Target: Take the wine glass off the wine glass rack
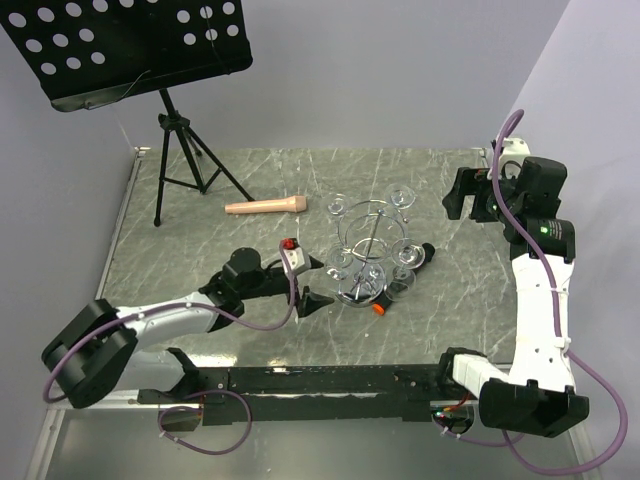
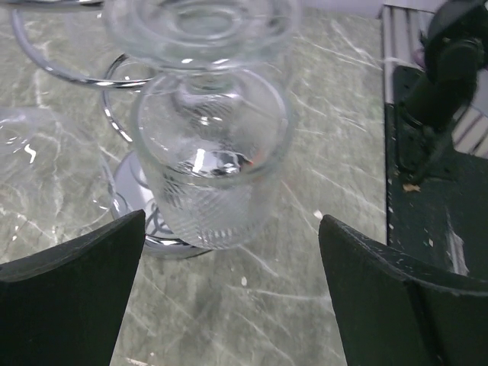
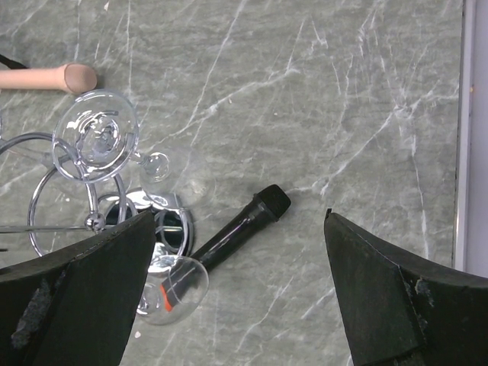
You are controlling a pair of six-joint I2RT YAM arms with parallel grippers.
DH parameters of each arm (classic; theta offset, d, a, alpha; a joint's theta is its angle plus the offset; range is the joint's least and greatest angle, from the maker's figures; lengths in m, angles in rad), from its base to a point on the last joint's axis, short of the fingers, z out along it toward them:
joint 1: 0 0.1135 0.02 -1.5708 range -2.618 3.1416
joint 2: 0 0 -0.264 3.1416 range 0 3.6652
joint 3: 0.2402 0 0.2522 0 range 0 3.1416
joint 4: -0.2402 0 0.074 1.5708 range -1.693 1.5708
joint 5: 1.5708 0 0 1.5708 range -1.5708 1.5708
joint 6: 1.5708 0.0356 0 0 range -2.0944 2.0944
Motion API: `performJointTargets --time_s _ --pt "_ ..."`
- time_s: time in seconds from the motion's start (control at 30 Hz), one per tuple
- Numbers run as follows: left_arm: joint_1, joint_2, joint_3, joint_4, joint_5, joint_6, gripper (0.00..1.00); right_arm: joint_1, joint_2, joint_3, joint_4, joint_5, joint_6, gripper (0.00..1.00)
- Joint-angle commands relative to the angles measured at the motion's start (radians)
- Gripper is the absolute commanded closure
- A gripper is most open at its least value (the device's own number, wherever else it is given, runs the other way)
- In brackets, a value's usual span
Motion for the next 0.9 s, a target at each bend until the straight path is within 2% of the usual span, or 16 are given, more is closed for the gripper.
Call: performJointTargets --time_s 0.0,0.17,0.4,0.87 --pt "-0.017 0.071 0.027 0.137 -0.114 -0.071 0.0 -0.002 -0.005 0.025 0.005 -0.012 -0.018 0.03" --pt "-0.067 0.127 0.032 0.254 -0.132 -0.056 0.0 0.0 0.002 0.045 -0.014 -0.008 -0.035 0.03" --pt "-0.077 0.177 0.046 0.334 -0.181 -0.071 0.0 -0.002 0.007 0.055 -0.014 -0.004 -0.038 0.02" --pt "-0.086 0.22 0.075 0.369 -0.169 -0.066 0.0 0.0 0.001 0.022 -0.006 -0.003 -0.039 0.02"
